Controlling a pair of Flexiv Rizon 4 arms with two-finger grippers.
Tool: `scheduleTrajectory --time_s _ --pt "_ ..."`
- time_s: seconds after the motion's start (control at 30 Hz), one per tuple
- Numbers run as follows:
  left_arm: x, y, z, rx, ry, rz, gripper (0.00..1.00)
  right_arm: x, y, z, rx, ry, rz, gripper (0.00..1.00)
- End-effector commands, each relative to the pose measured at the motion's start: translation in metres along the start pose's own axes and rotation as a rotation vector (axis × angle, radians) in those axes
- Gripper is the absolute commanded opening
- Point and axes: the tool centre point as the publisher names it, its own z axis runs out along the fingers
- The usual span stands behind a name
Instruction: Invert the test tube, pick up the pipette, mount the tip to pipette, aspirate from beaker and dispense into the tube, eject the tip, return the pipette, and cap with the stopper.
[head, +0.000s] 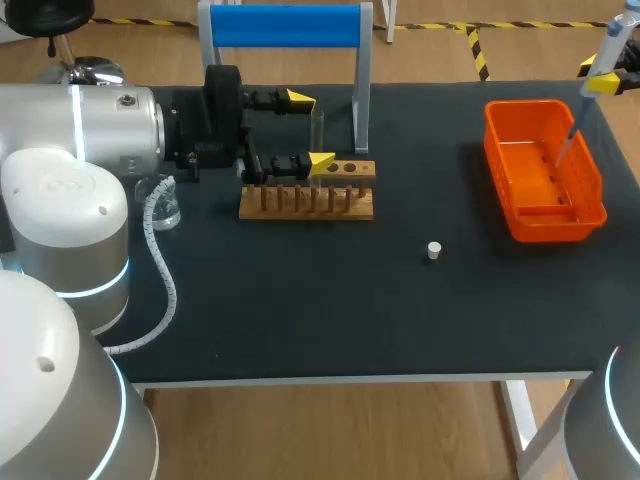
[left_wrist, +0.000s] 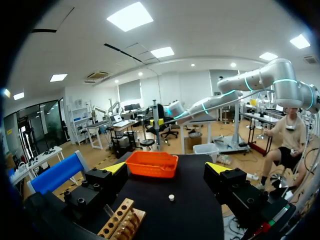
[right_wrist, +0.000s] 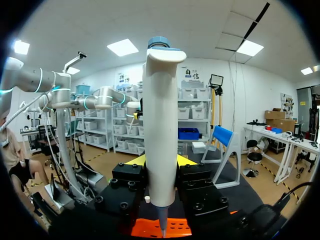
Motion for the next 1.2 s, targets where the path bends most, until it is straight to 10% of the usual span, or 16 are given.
scheduleTrajectory --time_s 0.03,0.73,1.2 --pt "0.000 0.000 0.000 -0.001 -0.002 0.000 1.00 -0.004 -0.001 -0.004 0.000 0.018 -0.001 0.00" --pt "0.000 0.000 0.000 -0.001 -0.002 0.000 1.00 -0.004 -0.001 -0.004 0.000 0.018 -0.001 0.00" --pt "0.004 -0.046 0.074 -0.014 -0.109 0.040 1.00 -0.004 -0.001 -0.004 0.000 0.018 -0.001 0.00"
